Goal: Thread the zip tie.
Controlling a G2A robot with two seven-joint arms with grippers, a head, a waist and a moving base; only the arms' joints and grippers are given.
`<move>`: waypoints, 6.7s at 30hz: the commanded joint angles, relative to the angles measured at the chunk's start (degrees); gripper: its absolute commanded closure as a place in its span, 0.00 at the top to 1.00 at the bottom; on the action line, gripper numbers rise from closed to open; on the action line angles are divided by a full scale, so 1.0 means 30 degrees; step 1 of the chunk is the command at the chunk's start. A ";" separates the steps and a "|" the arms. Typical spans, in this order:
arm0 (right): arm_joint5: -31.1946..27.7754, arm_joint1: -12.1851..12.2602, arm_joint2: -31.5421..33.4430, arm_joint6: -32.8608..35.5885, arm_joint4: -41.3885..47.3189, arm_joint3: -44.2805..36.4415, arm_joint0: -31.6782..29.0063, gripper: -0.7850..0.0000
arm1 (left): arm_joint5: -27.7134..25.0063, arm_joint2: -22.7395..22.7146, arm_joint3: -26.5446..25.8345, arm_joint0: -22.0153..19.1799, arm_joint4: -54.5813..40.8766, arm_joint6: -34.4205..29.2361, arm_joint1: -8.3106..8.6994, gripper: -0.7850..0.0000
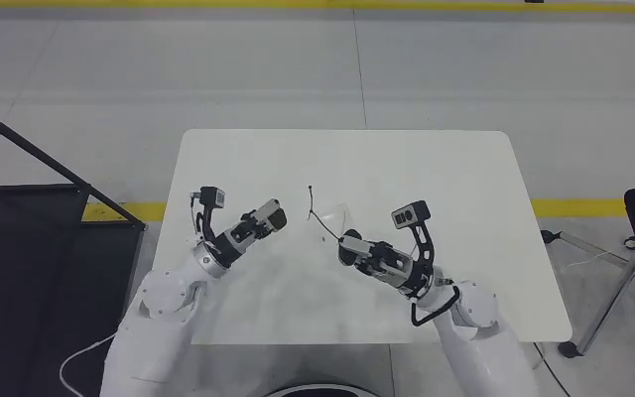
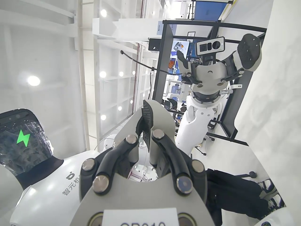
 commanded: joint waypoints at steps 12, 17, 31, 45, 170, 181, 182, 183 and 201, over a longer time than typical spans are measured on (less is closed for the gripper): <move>-0.0122 -0.0016 -0.0212 0.0180 0.1458 0.0093 -0.0010 0.00 | -0.4967 0.0823 -0.0782 0.1083 0.7685 0.7451 -0.0298 1.00; 0.0229 0.0009 -0.0200 0.0751 0.2242 0.0376 0.0163 0.00 | -0.7335 0.1299 -0.0501 0.1313 1.3579 1.3114 -0.0616 1.00; 0.0382 0.0062 -0.0188 0.1083 0.2302 0.0629 0.0424 0.00 | -0.5659 0.2500 -0.0108 0.1683 2.6045 2.2885 -0.1029 1.00; 0.0676 0.0066 -0.0458 0.0339 0.2081 0.0302 0.0322 0.00 | -0.2797 0.3378 -0.0305 0.1503 3.0120 2.6464 -0.1123 0.73; 0.0747 0.0131 -0.0053 -0.2329 0.0880 0.0584 0.0613 0.00 | 0.0457 0.3705 0.2214 0.0925 3.2857 3.2418 0.0030 1.00; 0.5987 0.0283 0.1093 -0.4139 0.3008 0.0337 0.0817 0.00 | -0.0202 0.1773 0.1365 0.2095 3.0691 3.2407 0.0302 1.00; 0.6191 0.0308 0.1229 -0.4124 0.3079 0.0316 0.0838 0.00 | -0.0322 0.1744 0.1358 0.2133 3.0459 3.2322 0.0301 1.00; 0.6304 0.0336 0.1312 -0.4159 0.2890 0.0277 0.0834 0.00 | -0.0322 0.1744 0.1358 0.2133 3.0459 3.2322 0.0301 1.00; 1.2000 0.0302 0.1239 -0.6745 0.5204 0.0644 0.1745 0.00 | -0.0322 0.1744 0.1358 0.2133 3.0459 3.2322 0.0301 1.00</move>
